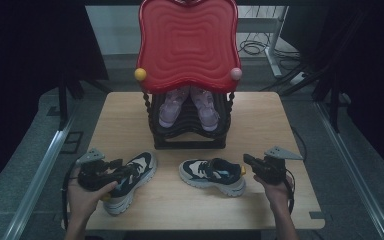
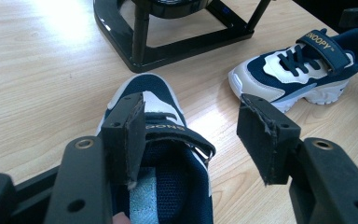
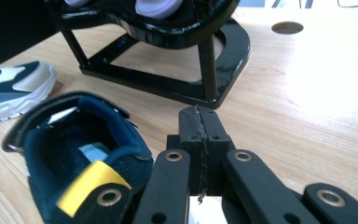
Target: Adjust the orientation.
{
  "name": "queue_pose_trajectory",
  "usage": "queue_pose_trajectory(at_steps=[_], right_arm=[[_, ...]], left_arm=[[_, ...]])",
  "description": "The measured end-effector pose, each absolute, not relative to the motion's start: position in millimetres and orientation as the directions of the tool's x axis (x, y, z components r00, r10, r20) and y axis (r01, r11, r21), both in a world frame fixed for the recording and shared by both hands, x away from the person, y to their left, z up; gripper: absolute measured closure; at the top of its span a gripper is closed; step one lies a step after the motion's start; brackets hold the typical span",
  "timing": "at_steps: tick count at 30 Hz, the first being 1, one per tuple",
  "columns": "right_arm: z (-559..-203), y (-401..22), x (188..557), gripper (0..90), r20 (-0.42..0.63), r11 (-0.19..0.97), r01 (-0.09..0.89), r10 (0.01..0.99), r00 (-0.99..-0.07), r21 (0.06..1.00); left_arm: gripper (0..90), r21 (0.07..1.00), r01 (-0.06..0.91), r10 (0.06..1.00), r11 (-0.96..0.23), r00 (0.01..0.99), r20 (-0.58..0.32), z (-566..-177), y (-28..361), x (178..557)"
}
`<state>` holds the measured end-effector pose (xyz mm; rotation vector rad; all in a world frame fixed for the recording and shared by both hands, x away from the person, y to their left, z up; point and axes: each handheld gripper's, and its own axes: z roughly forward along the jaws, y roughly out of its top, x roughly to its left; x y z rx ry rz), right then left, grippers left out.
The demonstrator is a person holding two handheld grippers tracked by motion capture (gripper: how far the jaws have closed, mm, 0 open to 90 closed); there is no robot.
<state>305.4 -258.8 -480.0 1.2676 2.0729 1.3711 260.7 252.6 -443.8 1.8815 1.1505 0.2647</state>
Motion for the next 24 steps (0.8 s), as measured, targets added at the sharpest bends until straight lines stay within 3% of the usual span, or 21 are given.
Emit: queue_pose_trajectory(at_steps=[24], right_arm=[[-496.5, -250.2, 305.1, 89.7, 0.151, 0.258, 0.499, 0.753, -0.640, 0.827]], left_arm=[[42.1, 0.773, 0.609, 0.800, -0.175, 0.546, -0.249, -443.3, 254.4, 260.1]])
